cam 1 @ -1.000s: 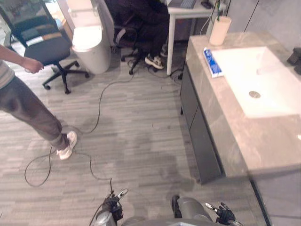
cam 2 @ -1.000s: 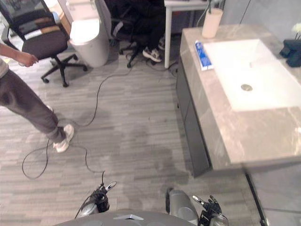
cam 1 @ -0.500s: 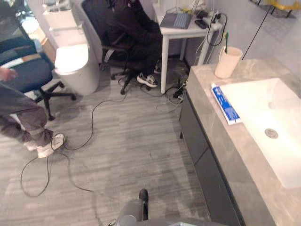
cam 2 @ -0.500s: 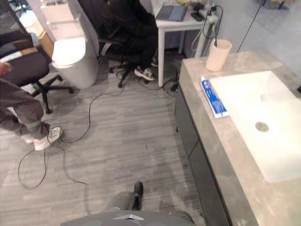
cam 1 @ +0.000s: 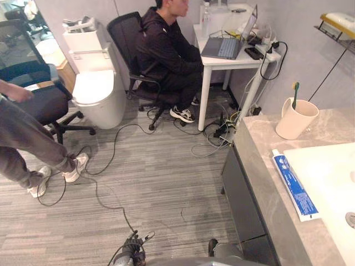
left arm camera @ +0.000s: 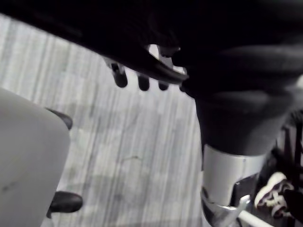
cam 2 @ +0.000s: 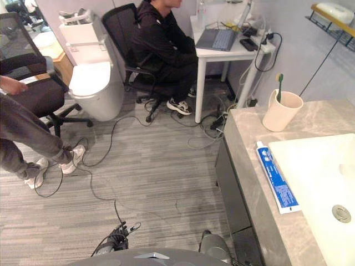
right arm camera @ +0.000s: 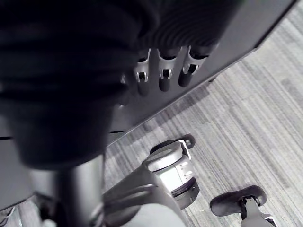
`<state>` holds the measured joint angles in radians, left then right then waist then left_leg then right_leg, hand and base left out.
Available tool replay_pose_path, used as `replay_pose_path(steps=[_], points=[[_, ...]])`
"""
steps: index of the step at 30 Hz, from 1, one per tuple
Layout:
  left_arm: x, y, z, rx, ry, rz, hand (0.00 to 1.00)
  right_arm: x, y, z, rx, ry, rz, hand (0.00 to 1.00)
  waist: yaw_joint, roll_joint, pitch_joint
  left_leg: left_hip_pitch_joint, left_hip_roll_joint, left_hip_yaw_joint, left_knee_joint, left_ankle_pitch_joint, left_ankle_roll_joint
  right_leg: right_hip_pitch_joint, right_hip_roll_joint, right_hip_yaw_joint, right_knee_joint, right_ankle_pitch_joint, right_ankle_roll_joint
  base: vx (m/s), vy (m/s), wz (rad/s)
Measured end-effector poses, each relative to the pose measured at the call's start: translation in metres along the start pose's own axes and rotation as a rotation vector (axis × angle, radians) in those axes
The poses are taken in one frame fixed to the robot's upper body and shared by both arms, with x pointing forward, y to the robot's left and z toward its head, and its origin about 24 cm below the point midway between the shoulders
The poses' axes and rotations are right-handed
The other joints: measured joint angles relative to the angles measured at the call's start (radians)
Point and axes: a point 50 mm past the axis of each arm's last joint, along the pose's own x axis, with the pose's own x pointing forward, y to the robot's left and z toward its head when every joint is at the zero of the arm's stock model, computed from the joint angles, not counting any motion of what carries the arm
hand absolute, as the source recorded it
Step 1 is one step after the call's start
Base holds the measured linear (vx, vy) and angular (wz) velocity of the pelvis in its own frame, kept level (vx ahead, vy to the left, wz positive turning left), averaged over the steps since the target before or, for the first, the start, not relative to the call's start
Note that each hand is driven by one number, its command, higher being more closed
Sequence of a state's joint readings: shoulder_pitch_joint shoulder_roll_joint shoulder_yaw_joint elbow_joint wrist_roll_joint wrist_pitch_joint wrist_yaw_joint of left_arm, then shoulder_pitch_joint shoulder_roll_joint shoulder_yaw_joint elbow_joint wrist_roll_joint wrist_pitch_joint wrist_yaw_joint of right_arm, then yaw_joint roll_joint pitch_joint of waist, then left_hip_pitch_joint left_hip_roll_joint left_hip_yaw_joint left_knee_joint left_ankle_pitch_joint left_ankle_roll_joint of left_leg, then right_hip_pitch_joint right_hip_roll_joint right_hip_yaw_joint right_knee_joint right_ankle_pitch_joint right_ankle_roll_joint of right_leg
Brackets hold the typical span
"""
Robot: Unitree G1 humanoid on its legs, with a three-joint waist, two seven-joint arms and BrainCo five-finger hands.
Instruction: Organize washtable
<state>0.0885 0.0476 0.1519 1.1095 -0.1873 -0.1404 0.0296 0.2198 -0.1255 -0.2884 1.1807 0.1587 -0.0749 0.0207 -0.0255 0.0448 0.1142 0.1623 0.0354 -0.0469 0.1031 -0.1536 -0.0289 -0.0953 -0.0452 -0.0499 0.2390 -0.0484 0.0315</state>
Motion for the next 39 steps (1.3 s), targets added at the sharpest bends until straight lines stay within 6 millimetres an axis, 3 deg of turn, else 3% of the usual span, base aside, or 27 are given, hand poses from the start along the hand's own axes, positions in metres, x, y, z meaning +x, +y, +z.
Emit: replay_pose_path(steps=[4,5,17,21,23,24,25,26,27,28,29,31,32,33,34,35,36,37,39], points=[[0.000,0.001,-0.005,0.007,0.030,-0.007,0.00,0.000,-0.001,-0.001,0.016,0.003,-0.003,0.00,-0.018,-0.001,-0.014,0.026,0.004,-0.016,-0.010,0.004,-0.007,0.059,0.001,-0.019,-0.058,0.005,0.001,0.15,0.014,0.13],[-0.001,0.008,-0.007,0.010,0.042,0.008,0.00,0.000,0.001,0.000,0.090,-0.003,0.008,0.00,-0.017,-0.030,-0.040,0.001,0.000,-0.009,-0.064,0.013,-0.007,0.097,0.005,-0.018,-0.253,0.140,0.010,0.00,0.000,0.00],[0.000,0.007,-0.003,0.080,0.034,-0.004,0.00,0.000,0.002,-0.002,0.111,0.002,0.007,0.00,-0.019,-0.036,-0.040,0.002,0.002,-0.010,-0.073,0.009,-0.013,0.095,0.006,-0.019,-0.247,0.130,0.013,0.00,-0.001,0.00],[0.002,0.008,0.003,0.170,0.020,-0.013,0.00,-0.001,0.009,-0.010,0.223,0.029,0.016,0.00,-0.021,-0.041,-0.035,-0.001,0.014,-0.023,-0.058,-0.023,-0.011,0.037,0.015,-0.025,-0.101,0.031,-0.004,0.03,-0.048,0.10],[0.002,0.011,0.004,0.194,0.018,-0.004,0.00,-0.003,0.012,-0.019,0.269,0.061,0.047,0.00,-0.020,-0.048,-0.034,-0.017,0.034,-0.032,0.027,-0.082,-0.036,0.015,0.037,-0.020,0.010,-0.046,-0.022,0.11,-0.116,0.08],[0.001,0.014,0.003,0.190,0.017,0.008,0.00,-0.003,0.011,-0.021,0.300,0.083,0.074,0.00,-0.019,-0.043,-0.035,-0.027,0.043,-0.021,0.090,-0.101,-0.052,0.008,0.046,-0.015,0.051,-0.080,-0.038,0.10,-0.069,0.09],[0.003,0.015,0.008,0.184,0.005,0.022,0.00,-0.002,0.011,-0.019,0.320,0.091,0.097,0.00,-0.021,-0.049,-0.027,-0.128,0.036,0.002,0.303,-0.120,-0.082,0.004,0.033,-0.016,0.076,-0.117,-0.033,0.04,-0.018,0.13],[0.003,0.011,0.012,0.143,-0.016,0.027,0.00,-0.002,0.010,-0.019,0.332,0.097,0.094,0.00,-0.018,-0.045,-0.017,-0.263,0.036,0.045,0.560,-0.069,-0.082,0.004,0.028,-0.016,0.093,-0.134,-0.038,-0.02,0.011,0.17],[0.003,0.009,0.012,0.127,-0.022,0.027,0.00,-0.002,0.009,-0.019,0.337,0.096,0.090,0.00,-0.016,-0.046,-0.010,-0.310,0.035,0.047,0.653,-0.022,-0.083,0.009,0.023,-0.013,0.097,-0.141,-0.039,-0.11,-0.004,0.04],[0.003,0.010,0.015,0.109,-0.037,0.041,0.00,-0.002,0.007,-0.019,0.344,0.094,0.078,0.00,-0.008,-0.044,0.000,-0.365,0.033,0.053,0.770,0.074,-0.090,0.031,0.010,0.001,0.099,-0.160,-0.052,-0.10,-0.030,-0.08],[0.003,0.014,0.019,0.112,-0.055,0.056,0.00,-0.002,0.007,-0.019,0.347,0.093,0.071,0.00,-0.008,-0.046,0.002,-0.417,0.043,0.079,0.855,0.080,-0.053,0.045,-0.002,0.004,0.098,-0.174,-0.052,-0.05,-0.043,-0.07],[0.004,0.018,0.022,0.118,-0.064,0.072,0.00,-0.002,0.008,-0.019,0.370,0.092,0.061,0.00,-0.008,-0.047,0.009,-0.494,0.086,0.096,0.804,-0.016,-0.031,0.057,-0.007,0.004,0.093,-0.191,-0.049,0.15,-0.017,0.03],[0.004,0.022,0.025,0.121,-0.076,0.088,0.00,-0.002,0.009,-0.020,0.397,0.085,0.037,0.00,-0.006,-0.052,0.014,-0.513,0.102,0.090,0.646,-0.027,-0.036,0.067,-0.015,0.003,0.092,-0.207,-0.039,0.20,0.032,0.03],[0.004,0.024,0.026,0.121,-0.077,0.096,0.00,-0.002,0.009,-0.019,0.402,0.079,0.024,0.00,-0.005,-0.054,0.015,-0.516,0.105,0.081,0.551,-0.025,-0.039,0.072,-0.021,0.003,0.094,-0.218,-0.036,0.23,0.100,-0.06],[0.003,0.028,0.023,0.106,-0.069,0.116,0.00,-0.001,0.008,-0.016,0.415,0.055,0.003,0.00,-0.006,-0.053,0.016,-0.514,0.106,0.037,0.357,-0.009,-0.061,0.078,-0.030,0.006,0.104,-0.244,-0.025,0.21,0.126,-0.10],[0.002,0.030,0.020,0.091,-0.062,0.124,0.00,-0.001,0.008,-0.015,0.417,0.046,-0.003,0.00,-0.004,-0.050,0.017,-0.511,0.107,0.004,0.263,0.002,-0.076,0.084,-0.030,0.012,0.105,-0.256,-0.023,0.34,0.230,-0.28],[0.000,0.030,0.015,0.065,-0.049,0.137,0.00,-0.001,0.004,-0.014,0.412,0.039,-0.022,0.00,0.011,-0.040,0.017,-0.502,0.119,-0.062,0.118,0.015,-0.106,0.097,-0.027,0.032,0.105,-0.279,-0.010,0.44,0.344,-0.60],[-0.002,0.031,0.008,0.038,-0.034,0.152,0.00,-0.001,0.000,-0.015,0.410,0.039,-0.040,0.00,0.030,-0.038,0.017,-0.512,0.130,-0.088,0.125,0.020,-0.111,0.101,-0.031,0.072,0.122,-0.311,0.000,0.49,0.389,-0.74],[-0.006,0.041,-0.003,0.028,-0.005,0.185,0.00,-0.001,0.001,-0.012,0.418,0.018,-0.047,0.00,0.043,-0.060,-0.009,-0.561,0.098,-0.029,0.274,0.094,-0.126,0.096,-0.074,0.161,0.139,-0.359,0.030,0.56,0.448,-1.08]])
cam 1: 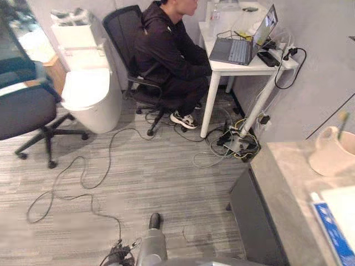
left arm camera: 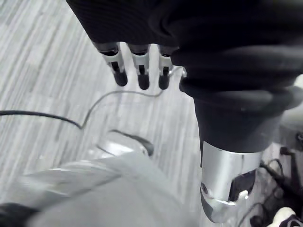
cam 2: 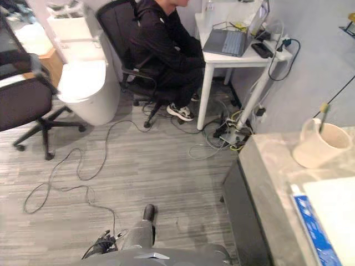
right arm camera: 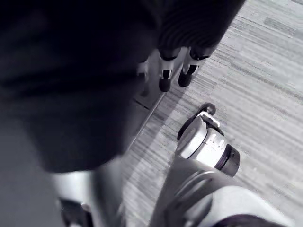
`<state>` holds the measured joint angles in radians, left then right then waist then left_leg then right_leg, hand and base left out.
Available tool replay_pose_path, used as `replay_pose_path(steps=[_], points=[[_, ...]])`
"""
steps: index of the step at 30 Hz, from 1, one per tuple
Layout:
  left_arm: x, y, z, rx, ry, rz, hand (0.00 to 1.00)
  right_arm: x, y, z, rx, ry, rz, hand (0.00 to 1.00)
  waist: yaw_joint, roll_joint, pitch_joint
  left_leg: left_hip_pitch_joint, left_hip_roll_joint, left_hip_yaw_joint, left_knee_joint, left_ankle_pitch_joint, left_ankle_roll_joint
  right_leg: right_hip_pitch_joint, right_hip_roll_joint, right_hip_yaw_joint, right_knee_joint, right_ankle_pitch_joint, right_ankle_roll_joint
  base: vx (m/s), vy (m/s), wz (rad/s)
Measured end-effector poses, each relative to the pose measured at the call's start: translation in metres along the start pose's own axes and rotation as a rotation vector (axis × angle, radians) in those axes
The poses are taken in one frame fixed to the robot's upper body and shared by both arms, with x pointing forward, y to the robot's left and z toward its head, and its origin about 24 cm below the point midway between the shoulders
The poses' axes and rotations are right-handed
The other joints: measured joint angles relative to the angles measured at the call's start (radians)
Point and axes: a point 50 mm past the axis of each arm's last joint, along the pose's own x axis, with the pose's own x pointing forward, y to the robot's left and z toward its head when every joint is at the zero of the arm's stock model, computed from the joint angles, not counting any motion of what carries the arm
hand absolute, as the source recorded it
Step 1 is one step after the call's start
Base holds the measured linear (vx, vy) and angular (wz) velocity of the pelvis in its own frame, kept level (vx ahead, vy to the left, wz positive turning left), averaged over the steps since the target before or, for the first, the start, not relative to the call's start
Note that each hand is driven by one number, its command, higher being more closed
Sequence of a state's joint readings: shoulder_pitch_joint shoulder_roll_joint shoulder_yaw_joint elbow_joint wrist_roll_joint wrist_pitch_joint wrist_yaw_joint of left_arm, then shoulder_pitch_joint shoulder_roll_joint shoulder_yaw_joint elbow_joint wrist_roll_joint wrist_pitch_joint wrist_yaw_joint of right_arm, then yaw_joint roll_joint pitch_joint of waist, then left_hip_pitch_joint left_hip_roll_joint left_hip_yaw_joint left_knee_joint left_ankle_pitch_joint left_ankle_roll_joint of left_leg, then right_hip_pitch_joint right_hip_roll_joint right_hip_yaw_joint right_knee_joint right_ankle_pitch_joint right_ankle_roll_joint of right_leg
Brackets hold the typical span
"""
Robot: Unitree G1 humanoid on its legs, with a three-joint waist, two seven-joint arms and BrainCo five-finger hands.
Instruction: Organize washtable
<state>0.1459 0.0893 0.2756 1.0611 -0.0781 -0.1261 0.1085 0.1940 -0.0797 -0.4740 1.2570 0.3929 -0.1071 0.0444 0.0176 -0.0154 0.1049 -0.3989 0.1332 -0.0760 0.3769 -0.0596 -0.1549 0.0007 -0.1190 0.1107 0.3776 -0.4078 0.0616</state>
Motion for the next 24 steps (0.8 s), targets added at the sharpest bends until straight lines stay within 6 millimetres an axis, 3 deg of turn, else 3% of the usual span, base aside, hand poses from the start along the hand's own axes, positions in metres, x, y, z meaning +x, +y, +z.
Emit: replay_pose_path(steps=[1,3,4,6,8,9,11,15,17,20,24], points=[[-0.003,0.007,-0.009,-0.006,0.025,0.019,0.00,0.000,0.006,-0.004,0.009,0.008,0.012,0.00,-0.006,-0.043,-0.035,-0.023,-0.043,0.041,0.074,-0.023,0.043,0.002,-0.052,0.046,-0.014,-0.009,0.015,0.59,0.429,-1.02],[0.001,0.013,0.000,0.023,0.002,0.025,0.00,0.000,0.019,-0.007,0.028,0.011,0.049,0.00,-0.028,-0.072,-0.058,-0.048,-0.096,0.088,0.131,-0.089,0.086,-0.022,-0.103,0.121,0.027,0.040,0.022,0.52,0.425,-0.35],[0.005,0.007,0.013,0.047,-0.032,0.001,0.00,0.001,0.028,-0.005,0.034,0.007,0.074,0.00,-0.029,-0.060,-0.063,-0.045,-0.103,0.124,0.133,-0.110,0.114,-0.069,-0.106,0.183,0.062,0.113,0.019,0.45,0.437,-0.30],[0.005,-0.002,0.015,0.076,-0.039,-0.036,0.00,0.003,0.032,0.007,0.057,-0.033,0.092,0.00,-0.007,-0.030,-0.080,-0.011,-0.092,0.203,0.105,-0.131,0.159,-0.122,-0.116,0.217,0.091,0.223,0.013,0.39,0.404,-1.04],[0.003,-0.003,0.008,0.118,-0.019,-0.050,0.00,0.004,0.041,0.018,0.045,-0.071,0.120,0.00,-0.001,-0.011,-0.082,0.062,-0.070,0.316,0.051,-0.147,0.186,-0.172,-0.139,0.136,0.126,0.263,0.000,0.34,0.289,-1.63],[0.003,-0.005,0.007,0.137,-0.016,-0.061,0.00,0.005,0.050,0.026,0.021,-0.091,0.146,0.00,-0.006,-0.008,-0.084,0.111,-0.053,0.395,0.008,-0.149,0.189,-0.200,-0.151,-0.001,0.138,0.258,-0.005,0.26,0.024,-1.79],[0.003,-0.006,0.004,0.150,-0.006,-0.073,0.00,0.006,0.064,0.038,-0.039,-0.118,0.188,0.00,-0.005,0.007,-0.074,0.209,-0.018,0.533,-0.060,-0.147,0.193,-0.216,-0.114,-0.197,0.138,0.239,-0.008,0.22,-0.201,-1.99],[0.005,-0.015,0.014,0.176,-0.025,-0.118,0.00,0.005,0.091,0.051,-0.125,-0.149,0.268,0.00,-0.008,-0.002,-0.058,0.328,-0.014,0.710,-0.106,-0.146,0.195,-0.153,-0.091,-0.530,0.068,0.231,-0.025,0.12,-0.304,-1.94],[0.008,-0.028,0.025,0.179,-0.046,-0.155,0.00,0.004,0.098,0.053,-0.163,-0.155,0.294,0.00,-0.012,0.001,-0.040,0.379,-0.024,0.760,-0.121,-0.146,0.195,-0.076,-0.052,-0.521,-0.093,0.229,-0.030,0.07,-0.159,-1.35],[0.008,-0.045,0.037,0.191,-0.084,-0.205,0.00,0.005,0.093,0.056,-0.173,-0.161,0.280,0.00,-0.021,0.021,-0.015,0.410,-0.017,0.764,-0.122,-0.143,0.188,-0.037,-0.023,-0.467,-0.161,0.235,-0.021,0.04,-0.108,-0.58],[0.006,-0.055,0.034,0.179,-0.077,-0.228,0.00,0.005,0.086,0.049,-0.170,-0.144,0.262,0.00,-0.025,0.020,-0.005,0.422,0.093,0.780,0.030,-0.168,0.137,0.021,0.043,-0.403,-0.196,0.235,-0.040,0.03,-0.171,-0.39]])
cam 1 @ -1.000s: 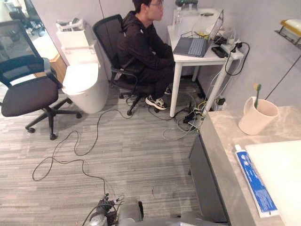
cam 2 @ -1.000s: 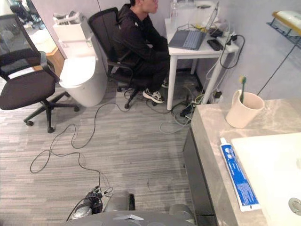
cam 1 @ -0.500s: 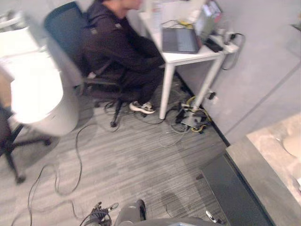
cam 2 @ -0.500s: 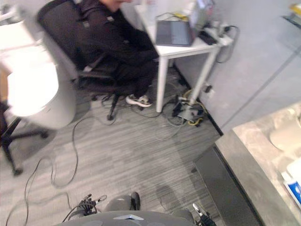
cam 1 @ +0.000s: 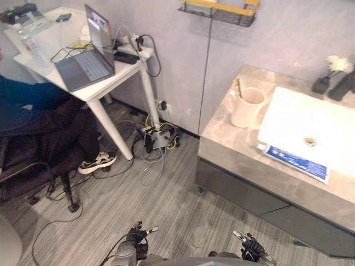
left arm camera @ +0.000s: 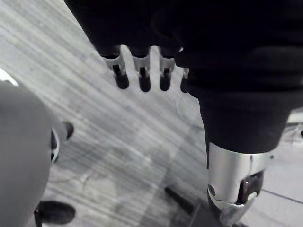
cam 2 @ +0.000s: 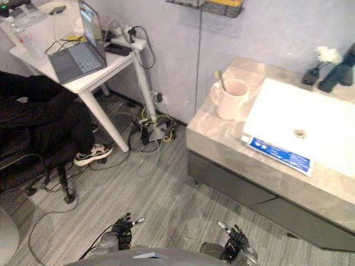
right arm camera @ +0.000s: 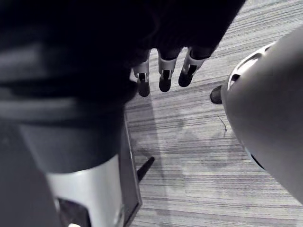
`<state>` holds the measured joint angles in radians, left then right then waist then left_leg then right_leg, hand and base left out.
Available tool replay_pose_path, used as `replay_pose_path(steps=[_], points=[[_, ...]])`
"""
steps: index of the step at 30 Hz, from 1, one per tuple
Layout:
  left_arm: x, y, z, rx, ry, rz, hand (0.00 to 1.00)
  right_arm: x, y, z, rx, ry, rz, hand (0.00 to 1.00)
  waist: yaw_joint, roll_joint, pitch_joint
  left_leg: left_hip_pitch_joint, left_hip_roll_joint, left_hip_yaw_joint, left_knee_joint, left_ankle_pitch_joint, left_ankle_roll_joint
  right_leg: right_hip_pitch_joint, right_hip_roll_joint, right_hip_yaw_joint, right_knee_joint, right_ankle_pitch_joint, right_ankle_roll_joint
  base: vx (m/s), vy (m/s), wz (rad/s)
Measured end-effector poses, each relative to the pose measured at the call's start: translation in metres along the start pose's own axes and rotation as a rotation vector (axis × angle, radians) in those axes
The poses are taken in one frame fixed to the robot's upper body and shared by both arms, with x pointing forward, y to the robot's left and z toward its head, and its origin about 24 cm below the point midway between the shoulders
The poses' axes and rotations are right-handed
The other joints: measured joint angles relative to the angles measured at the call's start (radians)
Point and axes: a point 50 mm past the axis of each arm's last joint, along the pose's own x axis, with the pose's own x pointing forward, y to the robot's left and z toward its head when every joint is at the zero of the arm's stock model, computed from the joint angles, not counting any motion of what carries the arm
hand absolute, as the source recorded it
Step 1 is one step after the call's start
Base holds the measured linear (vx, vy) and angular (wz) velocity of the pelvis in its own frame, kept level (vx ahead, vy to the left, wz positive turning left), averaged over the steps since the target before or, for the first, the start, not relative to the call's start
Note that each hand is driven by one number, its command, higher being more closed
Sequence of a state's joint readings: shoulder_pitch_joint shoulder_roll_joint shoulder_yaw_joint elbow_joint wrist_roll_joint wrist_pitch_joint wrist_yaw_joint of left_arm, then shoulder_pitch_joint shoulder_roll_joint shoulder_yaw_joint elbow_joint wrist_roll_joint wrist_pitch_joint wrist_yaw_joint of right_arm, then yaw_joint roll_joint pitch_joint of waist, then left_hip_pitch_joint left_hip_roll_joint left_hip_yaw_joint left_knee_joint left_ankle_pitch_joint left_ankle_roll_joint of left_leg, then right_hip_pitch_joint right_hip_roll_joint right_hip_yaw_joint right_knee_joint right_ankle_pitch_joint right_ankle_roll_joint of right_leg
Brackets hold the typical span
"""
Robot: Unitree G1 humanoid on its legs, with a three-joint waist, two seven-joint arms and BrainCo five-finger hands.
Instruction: Organize washtable
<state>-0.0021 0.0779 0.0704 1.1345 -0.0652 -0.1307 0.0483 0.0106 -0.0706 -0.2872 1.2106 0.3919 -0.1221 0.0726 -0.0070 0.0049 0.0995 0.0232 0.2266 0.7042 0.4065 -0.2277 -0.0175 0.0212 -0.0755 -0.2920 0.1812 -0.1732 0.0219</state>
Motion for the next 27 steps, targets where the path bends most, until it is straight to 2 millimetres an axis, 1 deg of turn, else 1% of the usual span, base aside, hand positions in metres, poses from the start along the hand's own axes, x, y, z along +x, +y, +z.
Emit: replay_pose_path(steps=[1,2,3,4,5,6,7,8,9,10,11,12,13,15,16,17,19,20,21,22,23,24,25,26,27], points=[[0.000,0.001,0.000,0.000,-0.002,0.002,0.00,0.000,0.000,0.000,-0.004,-0.002,-0.002,0.00,0.006,0.002,0.003,-0.036,0.075,-0.010,0.146,-0.011,-0.002,0.013,0.032,0.023,-0.010,-0.003,-0.013,0.00,-0.222,-0.52],[0.000,0.002,-0.001,-0.001,-0.001,0.004,0.00,0.000,-0.001,0.001,-0.010,-0.004,-0.003,0.00,0.009,0.009,0.008,-0.063,0.121,-0.027,0.237,-0.011,-0.001,0.020,0.049,0.037,-0.012,-0.007,-0.020,-0.03,-0.271,-0.74],[-0.001,0.001,0.000,-0.016,-0.006,0.004,0.00,0.000,-0.003,0.003,-0.024,-0.012,-0.005,0.00,0.016,0.036,0.023,-0.117,0.203,-0.096,0.406,0.012,0.030,0.030,0.092,0.067,0.000,-0.017,-0.039,-0.09,-0.257,-0.85],[-0.002,0.004,-0.001,-0.026,-0.014,0.013,0.00,0.000,-0.006,0.006,-0.035,-0.018,-0.012,0.00,0.023,0.042,0.041,-0.185,0.217,-0.224,0.520,0.053,0.067,0.033,0.109,0.107,0.027,-0.031,-0.059,-0.12,-0.277,-1.05],[-0.002,0.005,0.000,-0.036,-0.018,0.014,0.00,0.001,-0.007,0.008,-0.050,-0.022,-0.011,0.00,0.029,0.041,0.048,-0.219,0.159,-0.346,0.531,0.023,0.037,0.029,0.107,0.141,0.048,-0.041,-0.072,-0.13,-0.211,-0.97],[-0.002,0.005,0.000,-0.046,-0.022,0.013,0.00,0.001,-0.006,0.010,-0.051,-0.025,-0.009,0.00,0.034,0.041,0.049,-0.229,0.094,-0.433,0.508,-0.009,0.009,0.024,0.101,0.168,0.057,-0.044,-0.075,-0.17,-0.151,-1.31],[-0.003,0.005,-0.001,-0.075,-0.025,0.018,0.00,0.001,-0.006,0.009,-0.049,-0.023,-0.006,0.00,0.051,0.043,0.052,-0.225,-0.021,-0.563,0.428,-0.052,-0.039,0.016,0.099,0.238,0.070,-0.051,-0.079,-0.30,-0.043,-1.61],[-0.005,0.007,-0.006,-0.089,-0.019,0.023,0.00,0.001,-0.006,0.010,-0.051,-0.026,-0.001,0.00,0.053,0.048,0.054,-0.224,-0.096,-0.642,0.324,-0.076,-0.043,0.015,0.100,0.293,0.074,-0.057,-0.082,-0.36,0.018,-1.60],[-0.005,0.008,-0.006,-0.093,-0.018,0.027,0.00,0.001,-0.007,0.009,-0.052,-0.023,-0.001,0.00,0.052,0.048,0.055,-0.225,-0.119,-0.658,0.265,-0.075,-0.044,0.016,0.100,0.313,0.076,-0.058,-0.078,-0.48,0.126,-1.31],[-0.005,0.010,-0.006,-0.094,-0.021,0.029,0.00,0.000,-0.008,0.008,-0.053,-0.022,-0.002,0.00,0.052,0.054,0.056,-0.227,-0.140,-0.665,0.129,-0.068,-0.049,0.016,0.104,0.357,0.079,-0.067,-0.067,-0.27,0.409,-2.12],[-0.013,0.016,-0.032,-0.142,0.052,0.064,0.00,0.000,-0.008,0.009,-0.132,-0.014,0.023,0.00,0.071,0.056,0.035,-0.181,-0.207,-0.658,0.028,-0.032,0.001,0.011,0.098,0.532,0.107,-0.104,-0.015,-0.07,0.450,-2.07],[-0.016,0.019,-0.043,-0.148,0.095,0.076,0.00,0.000,-0.008,0.008,-0.148,-0.010,0.025,0.00,0.071,0.052,0.025,-0.169,-0.217,-0.640,0.019,-0.036,0.009,0.010,0.086,0.555,0.107,-0.103,-0.009,0.31,0.423,-1.68],[-0.018,0.021,-0.050,-0.142,0.120,0.081,0.00,-0.001,-0.008,0.005,-0.149,-0.004,0.027,0.00,0.069,0.046,0.012,-0.157,-0.232,-0.635,0.005,-0.031,0.018,0.009,0.071,0.561,0.102,-0.108,-0.002,0.31,0.130,-0.19],[-0.017,0.021,-0.047,-0.127,0.119,0.076,0.00,-0.002,-0.010,0.003,-0.145,0.003,0.020,0.00,0.065,0.039,0.006,-0.148,-0.247,-0.633,-0.016,-0.031,0.026,0.013,0.057,0.565,0.081,-0.108,-0.001,0.27,0.077,0.08],[-0.016,0.021,-0.044,-0.120,0.111,0.073,0.00,-0.002,-0.010,0.002,-0.144,0.005,0.022,0.00,0.069,0.033,-0.002,-0.143,-0.253,-0.630,-0.031,-0.033,0.030,0.016,0.049,0.571,0.070,-0.108,-0.001,0.29,0.047,-0.03],[-0.016,0.022,-0.044,-0.097,0.113,0.068,0.00,-0.002,-0.008,0.001,-0.125,0.004,0.023,0.00,0.071,0.025,-0.017,-0.131,-0.260,-0.620,-0.058,-0.034,0.031,0.014,0.040,0.580,0.066,-0.111,0.004,0.26,0.016,-0.17],[-0.016,0.023,-0.043,-0.077,0.111,0.064,0.00,-0.002,-0.008,0.000,-0.121,0.009,0.022,0.00,0.070,0.019,-0.022,-0.096,-0.264,-0.597,-0.094,-0.039,0.039,0.013,0.036,0.587,0.096,-0.119,0.018,0.28,-0.003,-0.34],[-0.015,0.023,-0.042,-0.064,0.107,0.061,0.00,-0.002,-0.009,-0.001,-0.118,0.012,0.019,0.00,0.068,0.019,-0.022,-0.074,-0.263,-0.586,-0.106,-0.039,0.040,-0.001,0.038,0.587,0.143,-0.127,0.032,0.32,-0.011,-0.44],[-0.014,0.023,-0.040,-0.055,0.102,0.059,0.00,-0.003,-0.012,-0.002,-0.107,0.014,0.009,0.00,0.066,0.021,-0.023,-0.048,-0.259,-0.573,-0.118,-0.038,0.040,-0.038,0.055,0.585,0.247,-0.135,0.046,0.27,-0.018,-0.37],[-0.013,0.026,-0.037,-0.042,0.093,0.061,0.00,-0.004,-0.014,-0.005,-0.082,0.018,-0.002,0.00,0.065,0.014,-0.018,-0.019,-0.258,-0.564,-0.123,-0.038,0.040,-0.079,0.075,0.582,0.379,-0.135,0.073,0.23,-0.035,-0.29],[-0.013,0.026,-0.035,-0.034,0.088,0.058,0.00,-0.004,-0.015,-0.006,-0.072,0.019,-0.005,0.00,0.064,0.010,-0.013,0.002,-0.258,-0.564,-0.128,-0.038,0.040,-0.098,0.083,0.579,0.448,-0.126,0.096,0.17,-0.045,-0.15],[-0.010,0.023,-0.030,-0.016,0.075,0.045,0.00,-0.005,-0.016,-0.006,-0.055,0.015,-0.012,0.00,0.055,0.016,-0.001,0.042,-0.249,-0.578,-0.145,-0.041,0.045,-0.142,0.093,0.570,0.570,-0.129,0.113,0.12,-0.049,0.05],[-0.010,0.023,-0.028,-0.005,0.071,0.040,0.00,-0.005,-0.017,-0.005,-0.050,0.012,-0.012,0.00,0.045,0.012,0.000,0.064,-0.245,-0.591,-0.158,-0.043,0.048,-0.168,0.085,0.539,0.617,-0.154,0.082,0.08,-0.045,0.22],[-0.008,0.021,-0.024,-0.007,0.060,0.034,0.00,-0.005,-0.019,-0.005,-0.040,0.009,-0.017,0.00,0.040,0.011,-0.001,0.084,-0.238,-0.603,-0.174,-0.043,0.048,-0.209,0.050,0.484,0.631,-0.176,0.052,0.02,-0.030,0.24],[-0.008,0.019,-0.023,-0.011,0.056,0.031,0.00,-0.005,-0.020,-0.004,-0.033,0.005,-0.020,0.00,0.041,0.011,-0.001,0.092,-0.233,-0.604,-0.180,-0.043,0.047,-0.231,0.030,0.462,0.623,-0.177,0.049,-0.05,-0.011,0.23]])
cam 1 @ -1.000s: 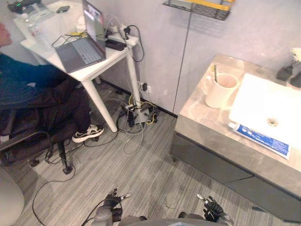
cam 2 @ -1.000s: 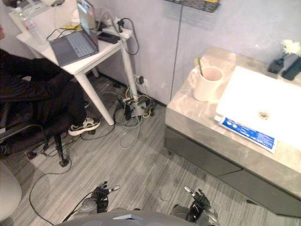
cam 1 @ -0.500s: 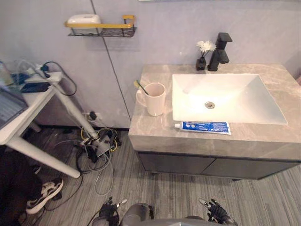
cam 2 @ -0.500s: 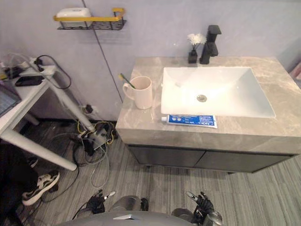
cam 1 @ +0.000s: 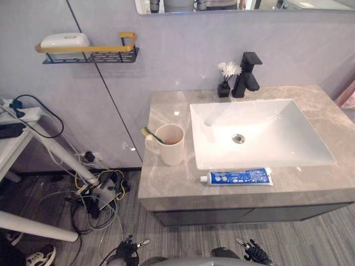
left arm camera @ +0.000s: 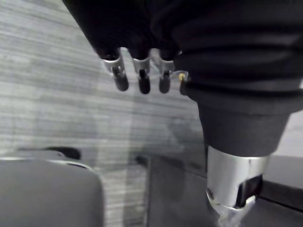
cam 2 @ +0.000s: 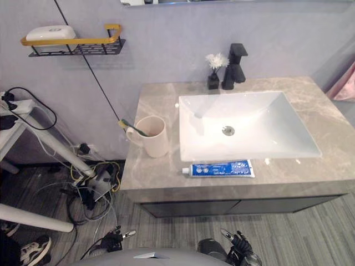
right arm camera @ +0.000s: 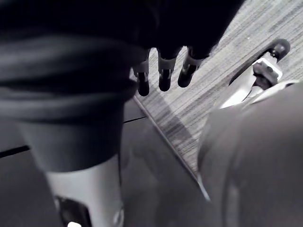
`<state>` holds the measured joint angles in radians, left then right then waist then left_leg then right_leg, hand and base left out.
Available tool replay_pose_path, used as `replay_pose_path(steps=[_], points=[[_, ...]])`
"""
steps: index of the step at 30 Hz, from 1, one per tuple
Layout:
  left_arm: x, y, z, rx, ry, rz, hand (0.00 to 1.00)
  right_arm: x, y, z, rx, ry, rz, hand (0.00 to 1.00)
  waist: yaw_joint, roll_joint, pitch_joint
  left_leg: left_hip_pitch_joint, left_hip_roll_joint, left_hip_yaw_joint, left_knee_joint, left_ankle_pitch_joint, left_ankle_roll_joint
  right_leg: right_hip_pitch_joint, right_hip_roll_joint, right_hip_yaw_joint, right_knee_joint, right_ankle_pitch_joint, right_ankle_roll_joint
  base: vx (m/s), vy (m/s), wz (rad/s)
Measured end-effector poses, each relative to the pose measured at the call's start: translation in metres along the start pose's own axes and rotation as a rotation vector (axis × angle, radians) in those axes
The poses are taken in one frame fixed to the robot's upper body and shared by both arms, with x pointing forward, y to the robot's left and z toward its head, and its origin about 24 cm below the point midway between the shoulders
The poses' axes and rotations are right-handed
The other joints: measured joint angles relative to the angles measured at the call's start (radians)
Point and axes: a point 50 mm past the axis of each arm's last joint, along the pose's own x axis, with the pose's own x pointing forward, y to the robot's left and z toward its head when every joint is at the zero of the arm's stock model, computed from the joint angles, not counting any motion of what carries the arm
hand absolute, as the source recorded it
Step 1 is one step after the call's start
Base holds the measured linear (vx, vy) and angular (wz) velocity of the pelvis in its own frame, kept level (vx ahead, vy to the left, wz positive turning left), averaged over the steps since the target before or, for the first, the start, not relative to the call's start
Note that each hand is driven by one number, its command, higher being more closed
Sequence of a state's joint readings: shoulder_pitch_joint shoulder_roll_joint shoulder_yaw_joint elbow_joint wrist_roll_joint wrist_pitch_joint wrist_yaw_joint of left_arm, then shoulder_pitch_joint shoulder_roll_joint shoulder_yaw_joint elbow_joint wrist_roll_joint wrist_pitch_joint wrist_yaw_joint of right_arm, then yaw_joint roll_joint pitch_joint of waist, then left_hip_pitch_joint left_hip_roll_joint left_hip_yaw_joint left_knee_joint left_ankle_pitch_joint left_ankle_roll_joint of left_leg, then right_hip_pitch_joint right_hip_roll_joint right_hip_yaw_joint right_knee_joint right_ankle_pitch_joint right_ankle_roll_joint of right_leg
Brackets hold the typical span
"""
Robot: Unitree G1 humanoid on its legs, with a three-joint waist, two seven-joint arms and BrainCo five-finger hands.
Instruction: Organize washtable
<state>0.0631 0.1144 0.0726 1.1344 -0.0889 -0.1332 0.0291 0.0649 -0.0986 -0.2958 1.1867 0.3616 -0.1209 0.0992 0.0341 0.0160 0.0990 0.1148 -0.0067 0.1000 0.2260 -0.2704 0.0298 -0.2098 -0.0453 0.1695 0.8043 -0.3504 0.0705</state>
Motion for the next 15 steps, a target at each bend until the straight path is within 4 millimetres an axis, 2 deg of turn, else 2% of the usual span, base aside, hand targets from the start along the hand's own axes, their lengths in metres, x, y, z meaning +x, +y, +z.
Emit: replay_pose_path(steps=[2,3,4,5,6,7,8,9,13,15], points=[[0.001,-0.003,0.001,-0.015,0.001,-0.005,0.00,-0.001,-0.007,0.000,0.049,-0.007,-0.028,0.00,-0.004,0.005,0.000,0.016,0.033,-0.027,-0.002,-0.001,-0.010,-0.037,-0.052,-0.032,-0.154,0.015,0.011,-0.23,0.024,0.32],[0.000,-0.001,0.001,-0.013,0.000,0.001,0.00,-0.003,-0.010,-0.005,0.058,0.004,-0.037,0.00,-0.005,-0.009,-0.007,0.019,0.032,-0.040,-0.002,-0.004,-0.030,-0.027,-0.071,-0.034,-0.264,0.092,0.018,-0.29,-0.009,0.38],[0.000,0.003,0.001,-0.009,-0.002,0.009,0.00,-0.005,-0.012,-0.010,0.063,0.017,-0.042,0.00,-0.005,-0.030,-0.014,0.020,0.027,-0.050,-0.002,-0.011,-0.042,-0.024,-0.084,-0.025,-0.323,0.153,0.041,-0.07,-0.140,0.42],[0.001,0.003,0.000,-0.023,0.011,0.014,0.00,-0.007,-0.018,-0.015,0.079,0.031,-0.062,0.00,-0.006,-0.017,-0.015,0.038,0.052,-0.076,-0.007,-0.023,-0.070,0.005,-0.069,-0.039,-0.326,0.114,0.052,0.09,-0.231,0.35],[0.000,-0.002,-0.005,-0.058,0.028,0.009,0.00,-0.009,-0.027,-0.017,0.076,0.043,-0.088,0.00,-0.007,0.002,-0.026,0.039,0.078,-0.081,-0.016,-0.004,-0.099,0.015,-0.052,-0.058,-0.338,0.119,0.044,0.16,-0.241,0.30],[0.000,-0.005,-0.007,-0.069,0.035,0.004,0.00,-0.010,-0.030,-0.019,0.073,0.050,-0.095,0.00,-0.008,0.005,-0.028,0.039,0.088,-0.081,-0.022,0.004,-0.108,0.022,-0.042,-0.061,-0.351,0.121,0.041,0.13,-0.208,0.09],[-0.001,-0.010,-0.011,-0.089,0.048,-0.005,0.00,-0.010,-0.034,-0.018,0.073,0.058,-0.106,0.00,-0.010,0.029,-0.041,0.038,0.108,-0.083,-0.033,0.020,-0.124,0.032,-0.024,-0.074,-0.379,0.130,0.027,0.11,-0.161,0.02],[-0.002,-0.013,-0.012,-0.095,0.053,-0.013,0.00,-0.010,-0.036,-0.016,0.073,0.055,-0.110,0.00,-0.015,0.036,-0.045,0.038,0.119,-0.084,-0.036,0.034,-0.138,0.044,-0.013,-0.077,-0.397,0.137,0.017,0.09,-0.175,-0.04],[-0.002,-0.020,-0.011,-0.111,0.052,-0.033,0.00,-0.010,-0.037,-0.015,0.075,0.051,-0.114,0.00,-0.026,0.028,-0.042,0.070,0.141,-0.083,-0.069,0.102,-0.149,0.117,0.005,-0.091,-0.495,0.187,0.001,0.00,-0.096,-0.02],[-0.001,-0.022,-0.009,-0.112,0.047,-0.039,0.00,-0.010,-0.038,-0.014,0.074,0.048,-0.117,0.00,-0.028,0.027,-0.042,0.070,0.145,-0.082,-0.076,0.109,-0.144,0.139,0.007,-0.098,-0.543,0.216,0.000,-0.05,-0.002,0.05]])
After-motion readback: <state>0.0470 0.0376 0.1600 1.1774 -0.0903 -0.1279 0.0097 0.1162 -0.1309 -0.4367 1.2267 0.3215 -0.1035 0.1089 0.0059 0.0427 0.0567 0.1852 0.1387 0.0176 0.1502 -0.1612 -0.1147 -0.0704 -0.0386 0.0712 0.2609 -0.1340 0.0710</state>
